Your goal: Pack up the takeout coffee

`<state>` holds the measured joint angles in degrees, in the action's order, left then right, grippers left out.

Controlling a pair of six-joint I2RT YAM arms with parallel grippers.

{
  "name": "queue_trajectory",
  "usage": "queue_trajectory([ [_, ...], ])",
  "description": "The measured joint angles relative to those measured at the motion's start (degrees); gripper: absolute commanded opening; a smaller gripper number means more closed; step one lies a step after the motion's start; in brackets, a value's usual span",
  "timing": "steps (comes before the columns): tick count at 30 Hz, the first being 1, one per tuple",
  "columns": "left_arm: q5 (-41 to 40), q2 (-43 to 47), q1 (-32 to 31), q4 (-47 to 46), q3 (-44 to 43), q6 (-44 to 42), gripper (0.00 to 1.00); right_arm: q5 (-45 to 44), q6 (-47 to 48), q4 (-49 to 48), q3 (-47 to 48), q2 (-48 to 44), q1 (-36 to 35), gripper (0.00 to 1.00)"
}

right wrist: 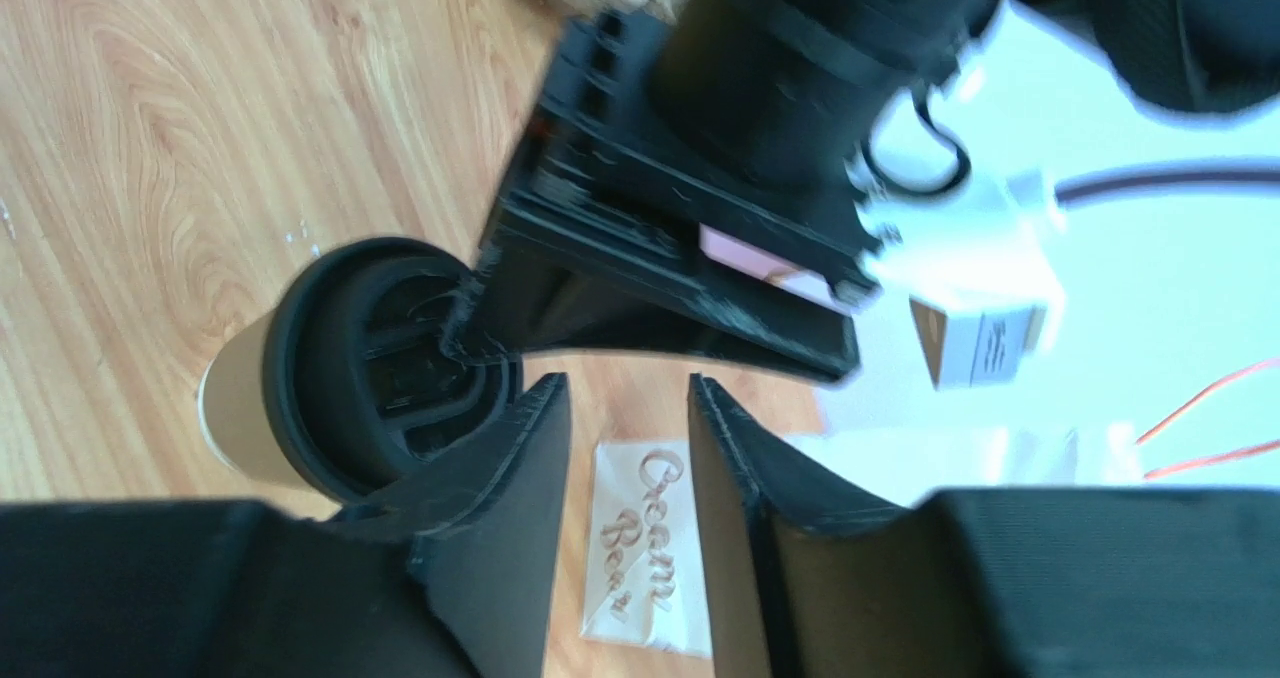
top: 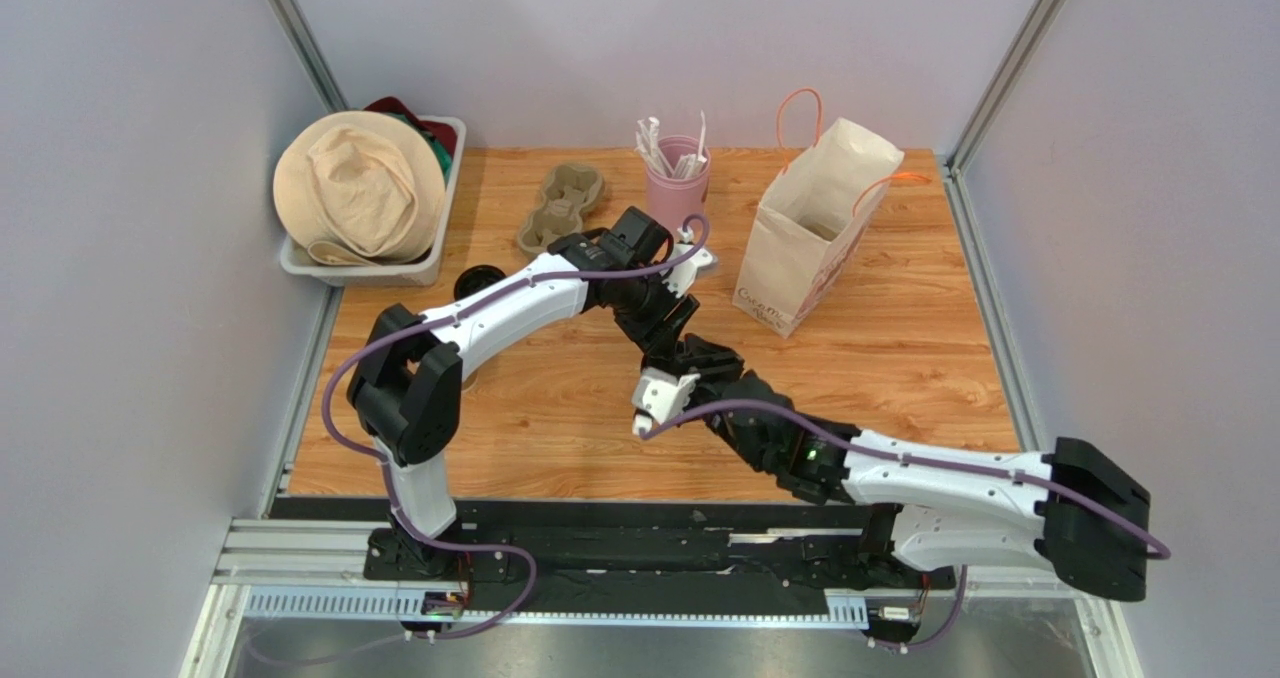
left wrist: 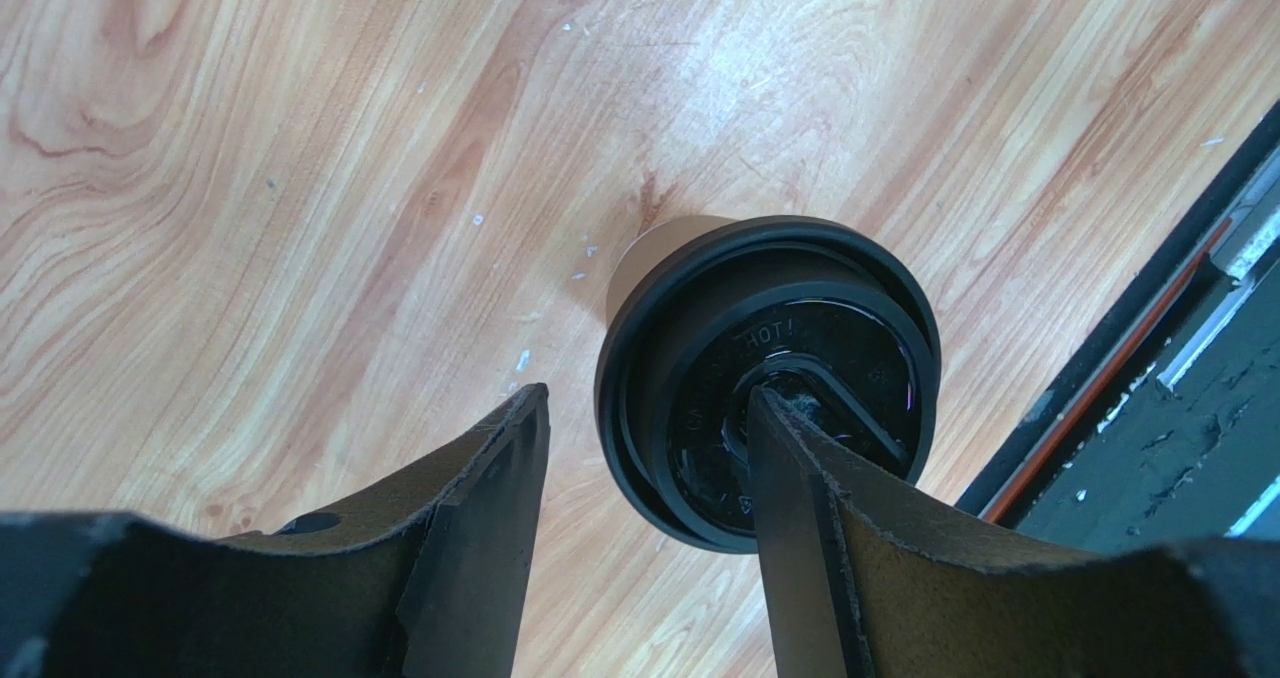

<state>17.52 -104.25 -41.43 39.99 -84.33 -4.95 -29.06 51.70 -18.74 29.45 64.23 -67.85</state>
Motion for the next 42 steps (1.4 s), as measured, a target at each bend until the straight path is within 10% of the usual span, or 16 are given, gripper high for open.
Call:
queue_trajectory([
  [14, 0.5, 0.28, 2.58, 5.55, -2.62, -2.29, 0.75, 21.99, -16.0, 38.21, 13.31, -3.93, 11.56, 0.49],
  [23, 7.3, 2.21, 6.12, 6.54, -6.54, -2.78, 0.78, 30.56, -21.62, 44.17, 18.64, -3.96, 17.81, 0.51],
  [33, 15.8, 11.76, 11.85, 3.93, 9.66, -4.31, 0.77, 49.64, -32.13, 52.06, 31.1, 8.44, 34.93, 0.53],
  [42, 17.86, 11.74, 12.48, 0.72, 13.42, -4.57, 0.74, 59.19, -37.64, 56.68, 40.68, 21.2, 35.39, 0.56],
])
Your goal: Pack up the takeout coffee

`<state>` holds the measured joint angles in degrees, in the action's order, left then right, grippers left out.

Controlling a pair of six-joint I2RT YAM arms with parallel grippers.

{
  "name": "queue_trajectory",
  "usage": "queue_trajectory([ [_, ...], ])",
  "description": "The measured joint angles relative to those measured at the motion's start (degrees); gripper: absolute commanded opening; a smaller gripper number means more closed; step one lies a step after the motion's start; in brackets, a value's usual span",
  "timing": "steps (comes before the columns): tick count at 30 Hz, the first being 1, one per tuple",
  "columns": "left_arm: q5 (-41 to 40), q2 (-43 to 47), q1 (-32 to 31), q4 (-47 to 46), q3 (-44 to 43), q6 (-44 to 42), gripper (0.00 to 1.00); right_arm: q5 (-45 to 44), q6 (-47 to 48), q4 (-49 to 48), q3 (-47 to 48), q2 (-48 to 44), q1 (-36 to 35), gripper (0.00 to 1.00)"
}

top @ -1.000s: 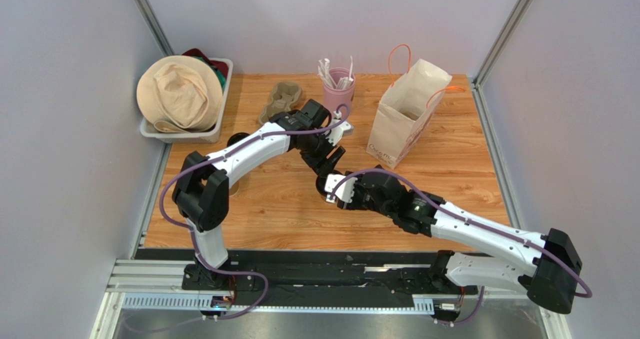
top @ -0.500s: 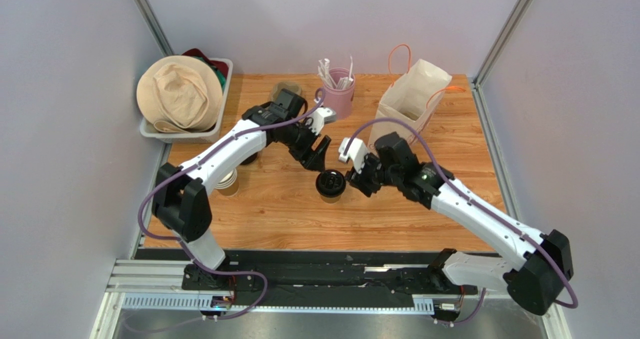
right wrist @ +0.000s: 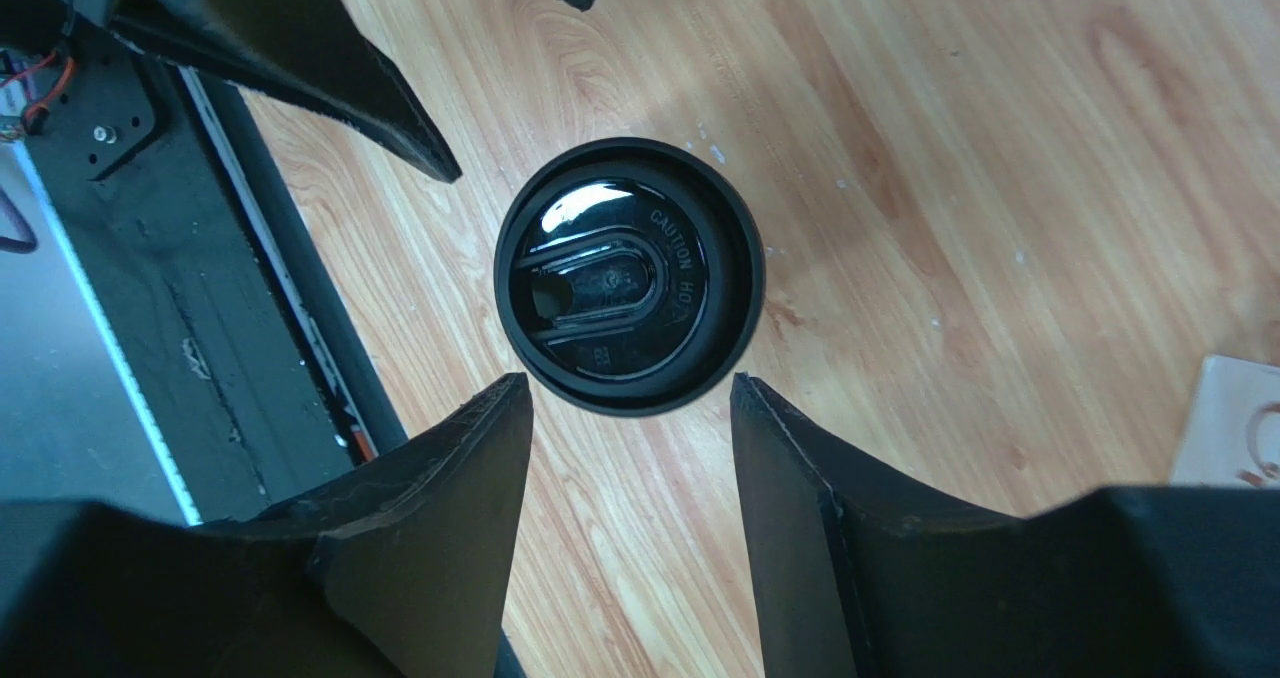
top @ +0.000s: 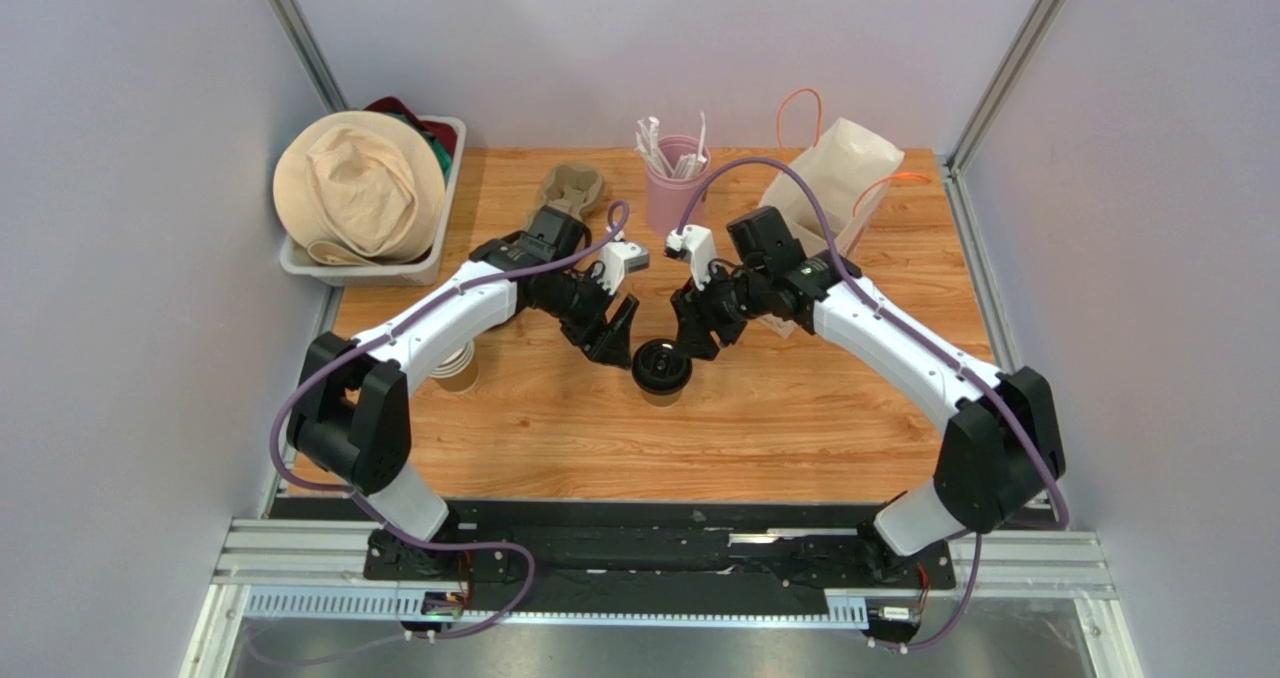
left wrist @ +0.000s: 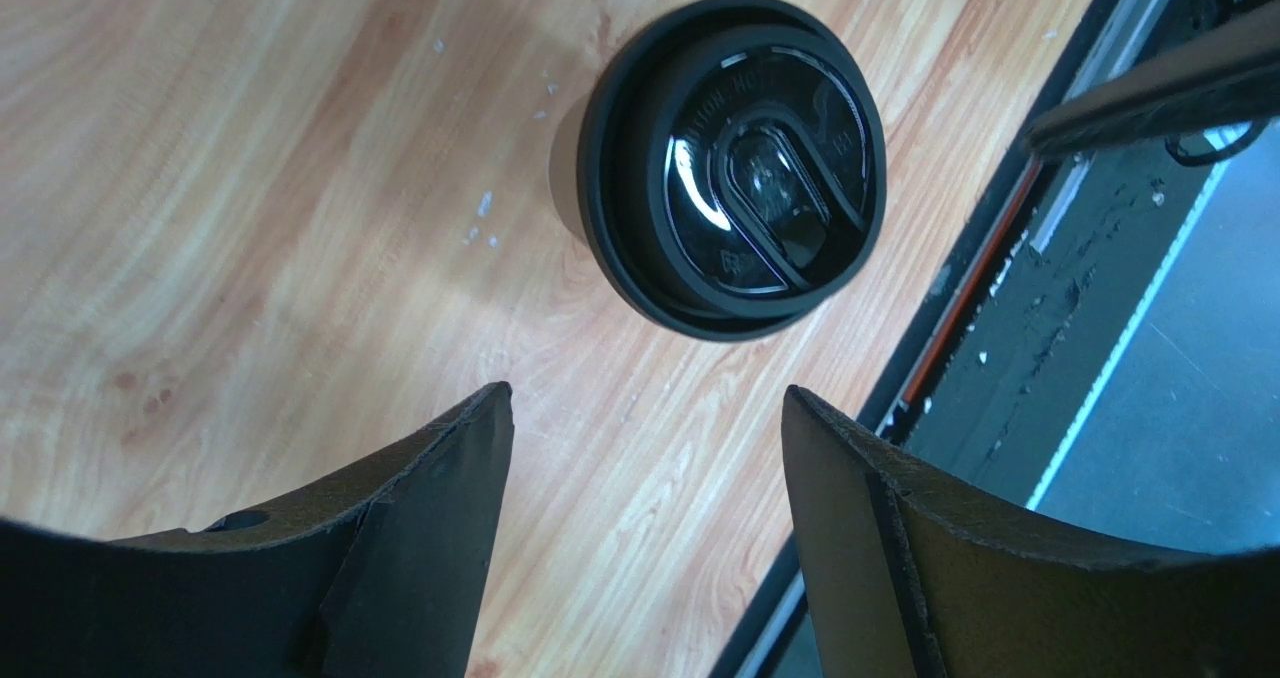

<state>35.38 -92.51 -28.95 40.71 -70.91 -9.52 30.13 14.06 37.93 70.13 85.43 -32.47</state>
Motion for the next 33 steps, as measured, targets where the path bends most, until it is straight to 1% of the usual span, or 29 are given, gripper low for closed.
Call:
queue_trajectory([
  [7, -0.42, -2.38, 0.0, -3.1, 0.0, 0.24, 0.72, 1.53, -2.67, -0.2, 0.85, 6.19, 0.0, 0.62],
  [15, -0.48, -5.07, 0.0, -3.93, 0.0, 0.39, 0.72, 0.17, -4.83, -3.1, 0.63, 7.06, 0.0, 0.67],
  [25, -0.37, -5.84, 0.0, -4.61, 0.0, 0.74, 0.71, -4.76, -6.8, -6.43, -0.5, 9.05, -0.28, 0.67],
  [33, -0.11, -5.99, 0.0, -4.9, 0.0, 1.29, 0.7, -5.75, -8.02, -8.41, -0.74, 10.08, -1.11, 0.67],
])
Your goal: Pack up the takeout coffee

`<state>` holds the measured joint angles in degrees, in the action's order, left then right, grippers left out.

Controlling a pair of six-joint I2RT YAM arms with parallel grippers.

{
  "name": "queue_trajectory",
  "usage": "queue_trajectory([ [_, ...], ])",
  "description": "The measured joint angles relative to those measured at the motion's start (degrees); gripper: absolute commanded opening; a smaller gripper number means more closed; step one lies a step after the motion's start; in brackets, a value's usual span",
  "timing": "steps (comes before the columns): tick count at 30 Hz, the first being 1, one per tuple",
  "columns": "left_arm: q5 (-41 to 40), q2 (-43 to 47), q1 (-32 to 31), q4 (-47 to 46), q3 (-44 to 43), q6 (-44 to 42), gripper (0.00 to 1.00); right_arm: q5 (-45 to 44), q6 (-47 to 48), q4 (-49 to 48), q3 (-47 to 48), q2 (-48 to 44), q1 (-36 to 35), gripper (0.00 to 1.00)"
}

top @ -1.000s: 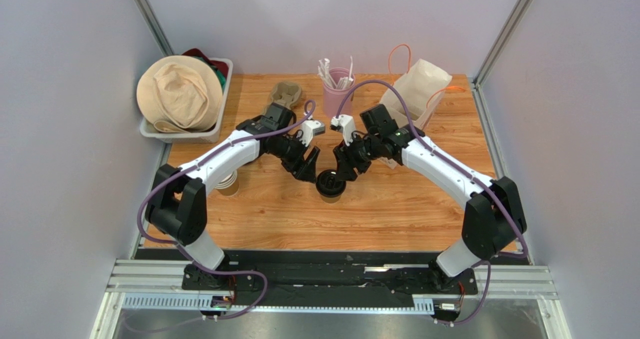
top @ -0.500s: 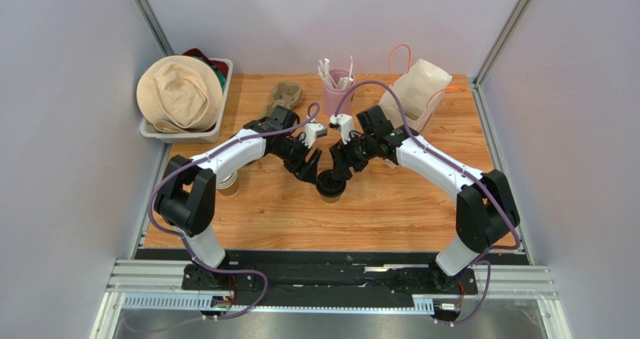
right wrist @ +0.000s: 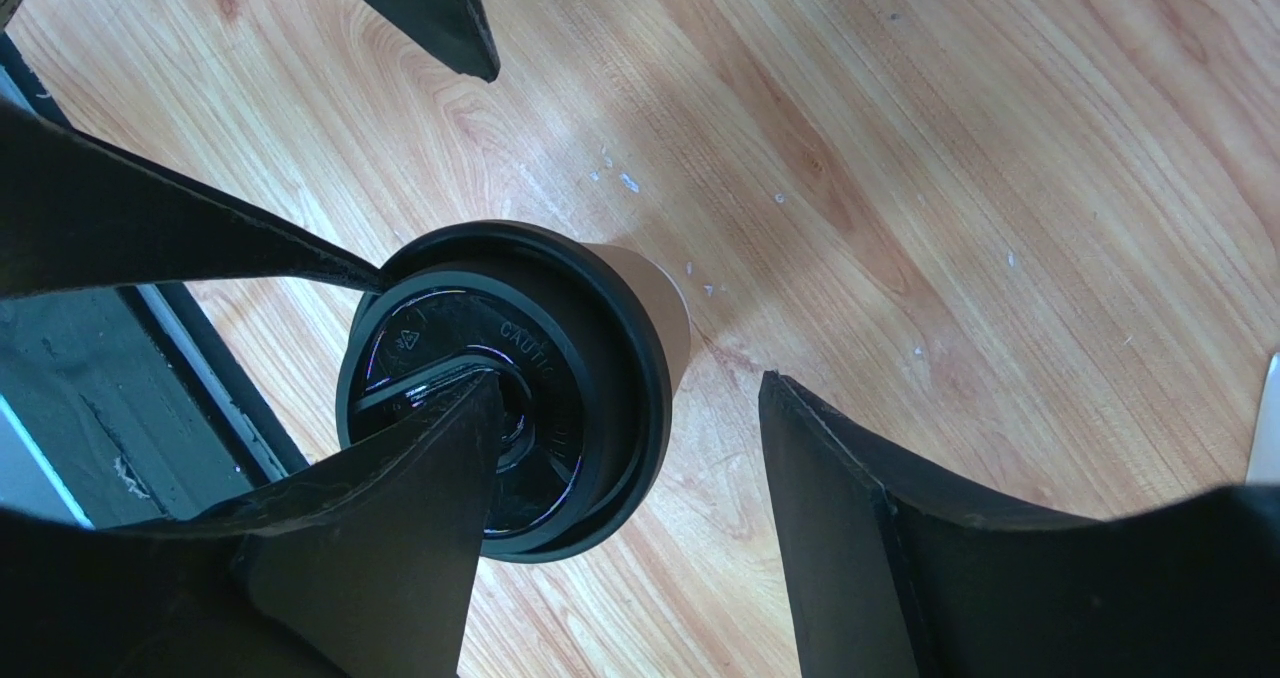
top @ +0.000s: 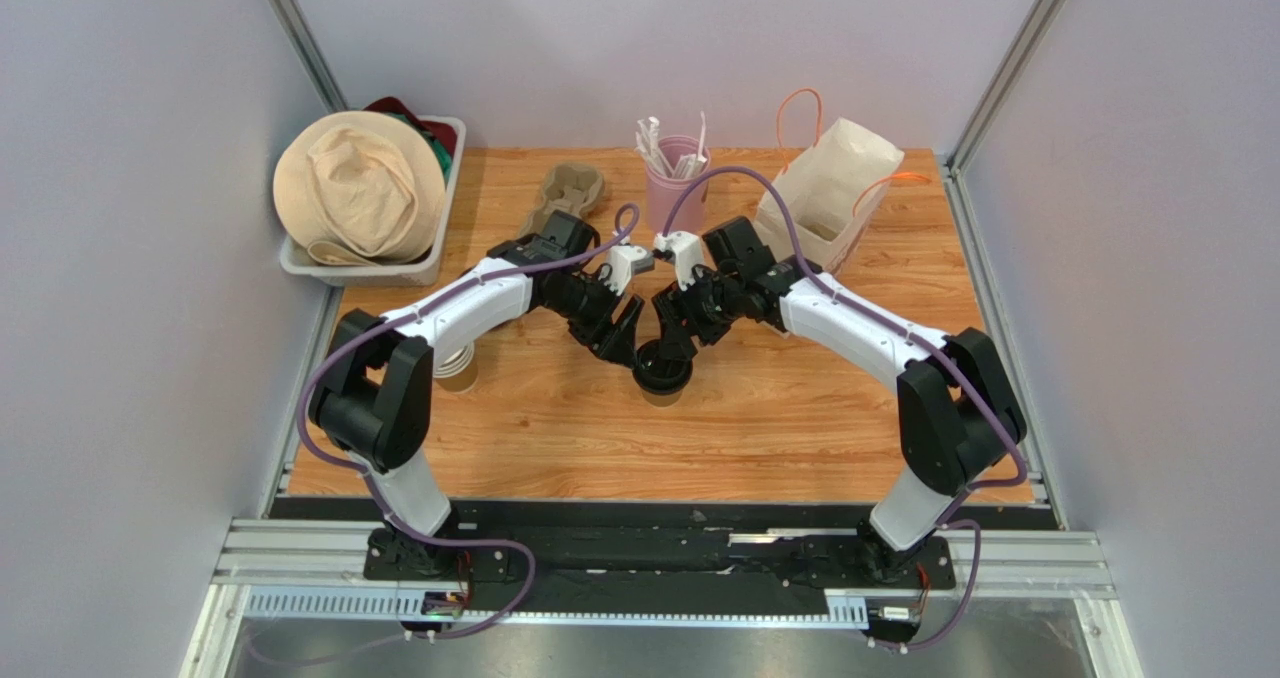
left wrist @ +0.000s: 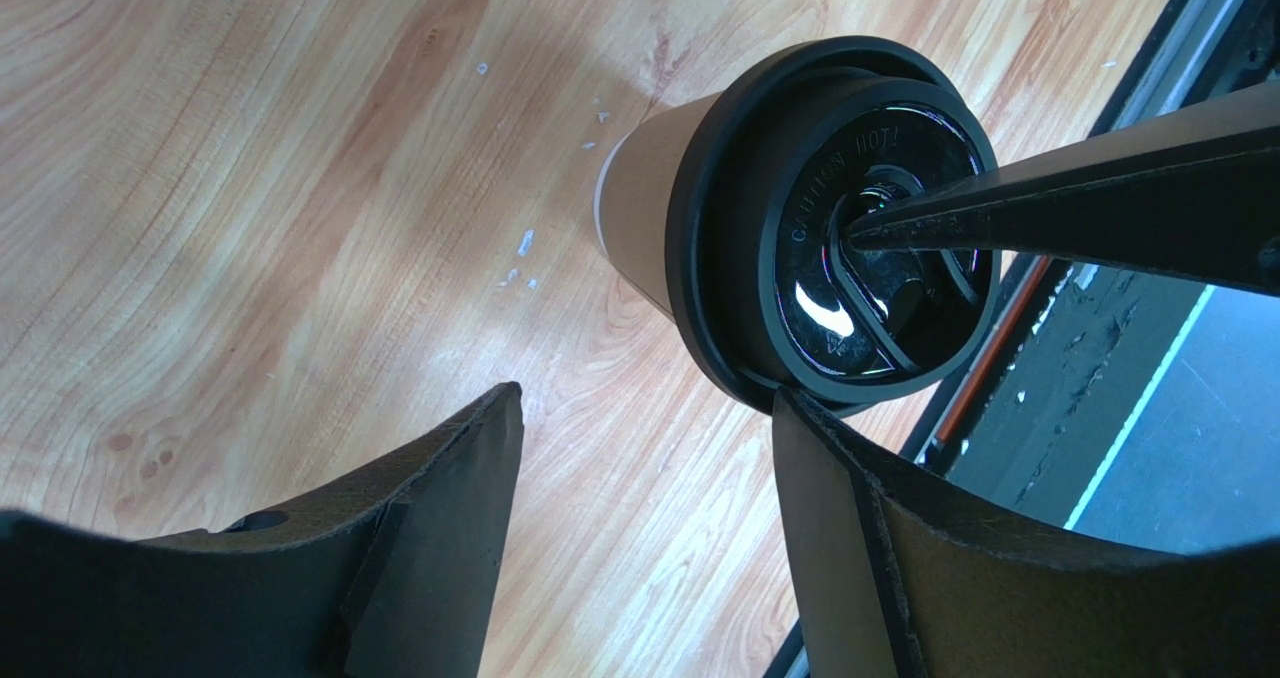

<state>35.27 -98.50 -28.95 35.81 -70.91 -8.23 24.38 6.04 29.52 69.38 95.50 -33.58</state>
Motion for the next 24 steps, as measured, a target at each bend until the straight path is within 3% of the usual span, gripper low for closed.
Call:
queue_trajectory([
  [24, -0.63, 0.37, 0.5, -0.24, 0.17, 1.62, 0.68, -0.48, -0.63, -1.81, -0.79, 0.2, -0.52, 0.66],
])
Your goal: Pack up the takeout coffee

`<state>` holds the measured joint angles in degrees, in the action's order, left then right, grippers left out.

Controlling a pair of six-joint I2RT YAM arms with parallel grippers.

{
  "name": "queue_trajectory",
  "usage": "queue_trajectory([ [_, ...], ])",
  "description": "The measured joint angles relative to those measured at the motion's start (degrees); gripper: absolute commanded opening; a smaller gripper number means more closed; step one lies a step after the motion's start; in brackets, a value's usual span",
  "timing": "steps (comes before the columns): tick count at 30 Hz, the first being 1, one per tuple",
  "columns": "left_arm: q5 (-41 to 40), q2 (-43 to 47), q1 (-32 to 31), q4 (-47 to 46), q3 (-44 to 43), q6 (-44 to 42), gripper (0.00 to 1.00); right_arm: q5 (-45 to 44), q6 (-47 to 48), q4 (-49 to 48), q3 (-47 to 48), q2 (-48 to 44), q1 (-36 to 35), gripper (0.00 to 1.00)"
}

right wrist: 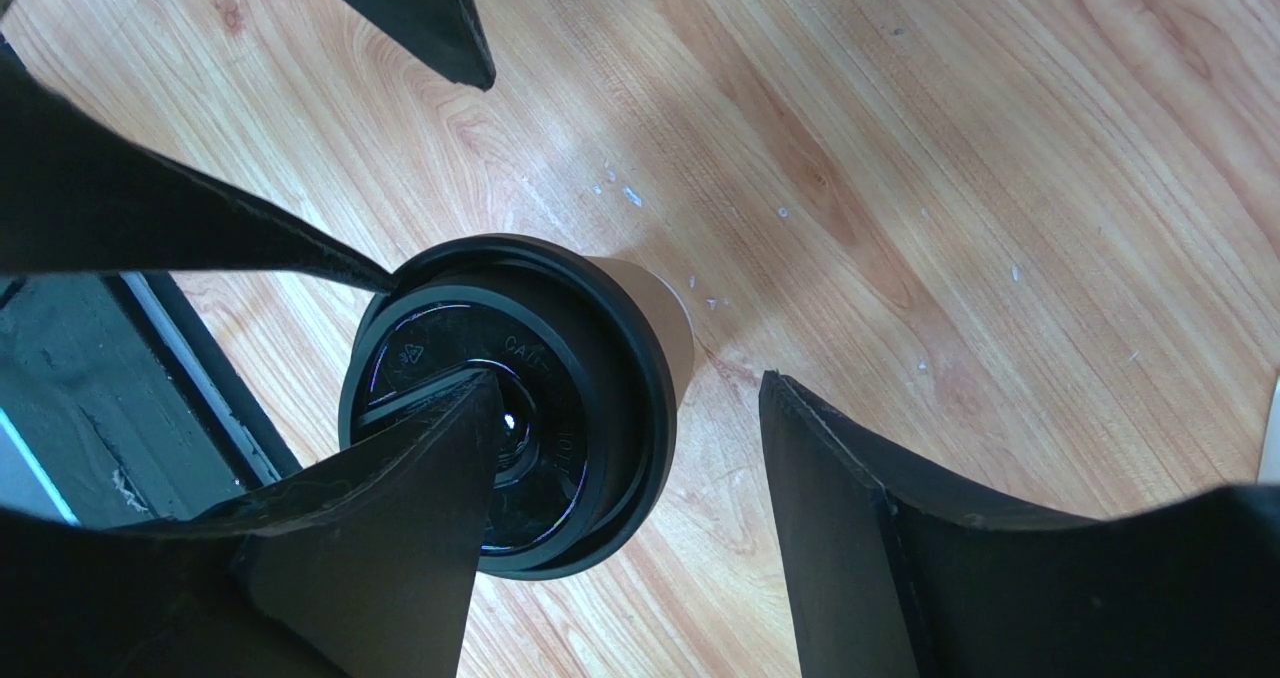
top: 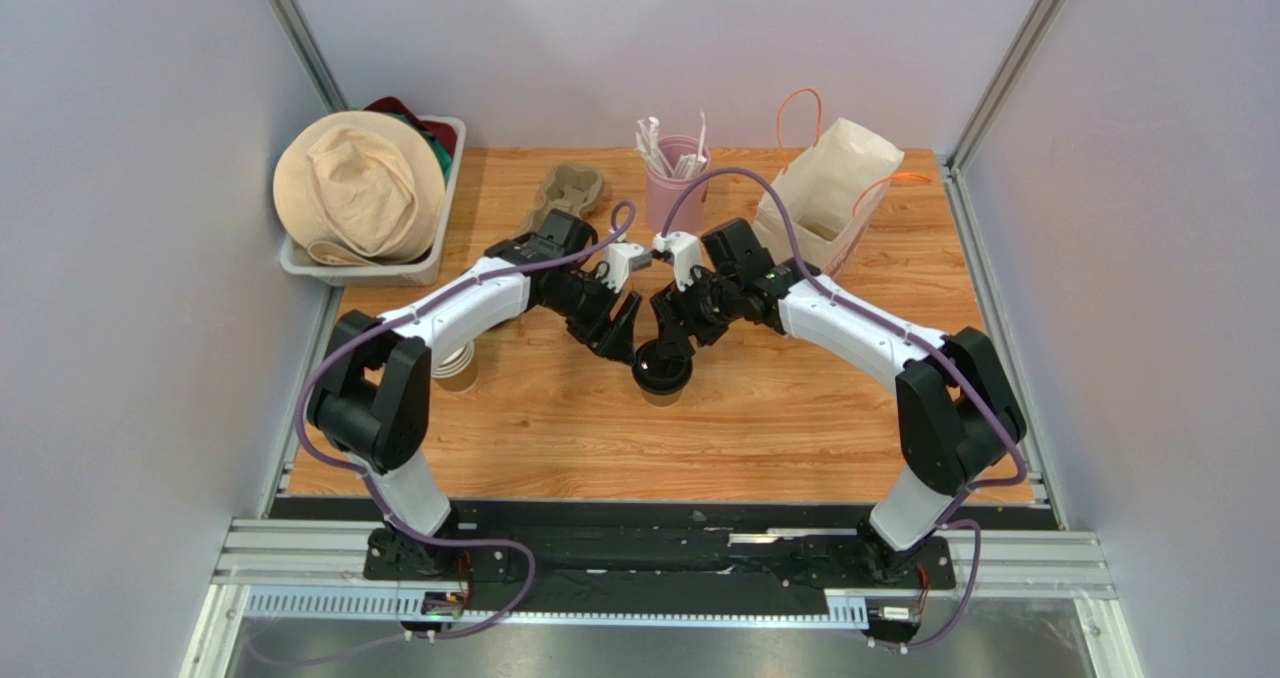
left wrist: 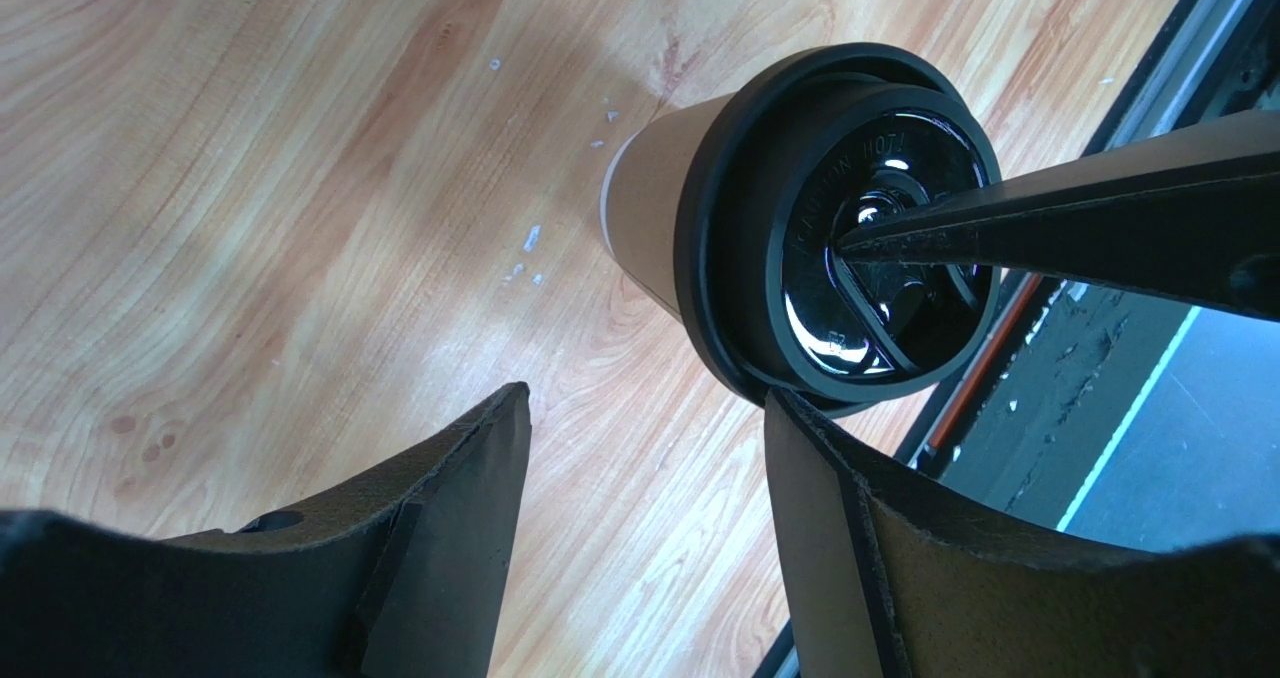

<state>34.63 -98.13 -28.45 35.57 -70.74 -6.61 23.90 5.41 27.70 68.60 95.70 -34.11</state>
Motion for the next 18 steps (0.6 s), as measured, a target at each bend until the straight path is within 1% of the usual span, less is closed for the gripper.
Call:
queue_trajectory([
  [2, 0.52, 0.15, 0.46, 0.24, -0.26, -0.13, 0.68, -0.02, 0.0, -0.17, -0.09, 0.0, -0.13, 0.64],
  [5, 1.38, 1.46, 0.9, 0.72, -0.26, -0.26, 0.68, 0.11, 0.11, -0.28, -0.09, 0.0, -0.28, 0.58],
  [9, 2.8, 3.3, 1.07, 0.98, -0.26, -0.63, 0.68, 0.72, 0.28, -0.28, -0.09, -0.15, -0.61, 0.44],
  [15, 5.6, 3.96, 1.18, 2.19, -0.11, -2.08, 0.68, 0.94, 0.61, -0.42, -0.09, -0.39, -0.87, 0.29],
  [18, 5.84, 4.5, 1.2, 2.45, 0.87, -2.84, 0.68, 0.96, 0.7, -0.42, -0.09, -0.39, -1.01, 0.29],
])
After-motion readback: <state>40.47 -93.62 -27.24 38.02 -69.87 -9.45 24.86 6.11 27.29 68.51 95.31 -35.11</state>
